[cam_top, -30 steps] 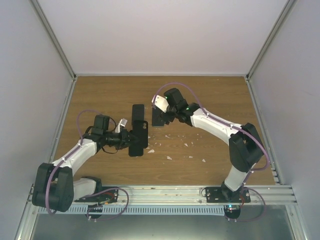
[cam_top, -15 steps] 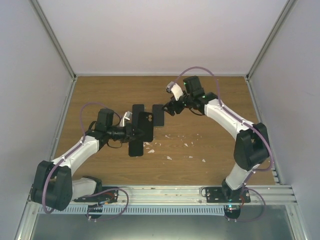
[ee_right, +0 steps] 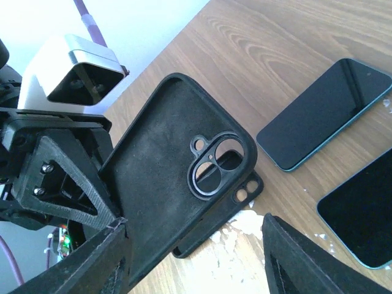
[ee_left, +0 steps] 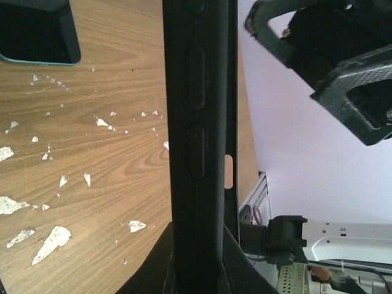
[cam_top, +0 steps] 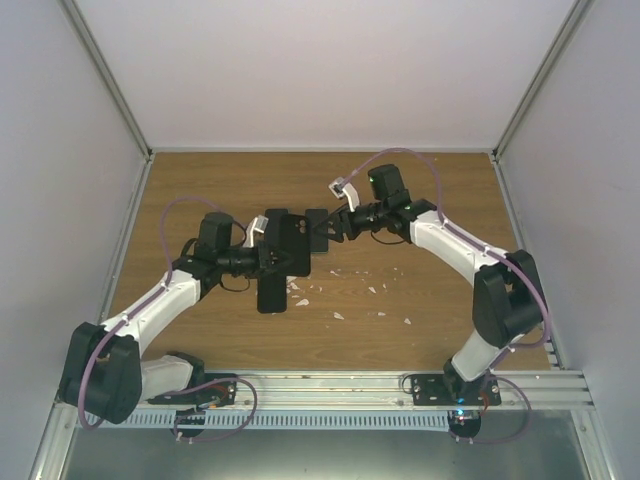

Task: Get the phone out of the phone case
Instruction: Place the phone case at the center of the board.

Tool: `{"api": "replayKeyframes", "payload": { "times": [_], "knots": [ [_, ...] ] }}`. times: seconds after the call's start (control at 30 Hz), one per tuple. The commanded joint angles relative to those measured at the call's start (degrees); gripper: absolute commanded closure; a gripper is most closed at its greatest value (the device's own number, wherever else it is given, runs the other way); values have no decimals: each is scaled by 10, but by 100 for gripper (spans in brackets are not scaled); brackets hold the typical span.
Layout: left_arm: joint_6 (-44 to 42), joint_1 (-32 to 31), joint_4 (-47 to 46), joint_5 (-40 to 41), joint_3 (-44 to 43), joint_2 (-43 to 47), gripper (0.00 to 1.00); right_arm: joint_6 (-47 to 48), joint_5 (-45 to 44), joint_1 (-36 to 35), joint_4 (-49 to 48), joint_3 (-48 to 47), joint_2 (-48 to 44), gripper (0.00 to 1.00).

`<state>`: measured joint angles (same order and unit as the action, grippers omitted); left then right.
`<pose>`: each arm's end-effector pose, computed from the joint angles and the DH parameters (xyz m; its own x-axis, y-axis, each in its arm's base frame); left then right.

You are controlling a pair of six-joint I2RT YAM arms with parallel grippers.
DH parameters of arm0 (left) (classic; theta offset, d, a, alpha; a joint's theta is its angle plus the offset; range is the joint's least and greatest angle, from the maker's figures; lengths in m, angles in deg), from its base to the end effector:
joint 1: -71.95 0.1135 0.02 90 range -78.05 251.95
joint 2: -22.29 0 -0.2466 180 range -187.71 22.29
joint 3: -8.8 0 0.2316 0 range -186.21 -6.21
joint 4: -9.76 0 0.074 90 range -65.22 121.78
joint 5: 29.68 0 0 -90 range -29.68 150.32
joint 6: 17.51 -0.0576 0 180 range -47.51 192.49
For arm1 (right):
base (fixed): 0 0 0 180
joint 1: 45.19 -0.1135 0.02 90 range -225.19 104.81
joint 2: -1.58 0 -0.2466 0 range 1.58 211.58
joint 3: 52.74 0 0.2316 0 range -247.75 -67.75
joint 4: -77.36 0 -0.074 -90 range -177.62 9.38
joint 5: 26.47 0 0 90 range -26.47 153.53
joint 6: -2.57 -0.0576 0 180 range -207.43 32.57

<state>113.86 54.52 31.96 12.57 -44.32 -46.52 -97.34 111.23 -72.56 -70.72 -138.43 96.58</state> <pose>0.2189 -0.1134 0.2116 -0.9412 -0.1703 -0.2918 0.1821 0.4717 -0.8628 0.2955 0.2010 0.2474 -0.7148 -0.2396 -0.6570 -0.6907 0.3890 0.6096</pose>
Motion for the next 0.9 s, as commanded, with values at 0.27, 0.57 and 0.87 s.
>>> {"api": "replayKeyframes", "payload": {
  "times": [0.27,0.57,0.87],
  "knots": [
    [-39,-36,-11,29,-45,9,100,-31,37,-29,-8,-34,56,61],
    [-59,-28,19,79,-42,17,90,-75,68,-28,-45,19,41,100],
    [-101,11,60,138,-71,23,11,-100,89,-24,-77,84,42,100]
  ]
}}
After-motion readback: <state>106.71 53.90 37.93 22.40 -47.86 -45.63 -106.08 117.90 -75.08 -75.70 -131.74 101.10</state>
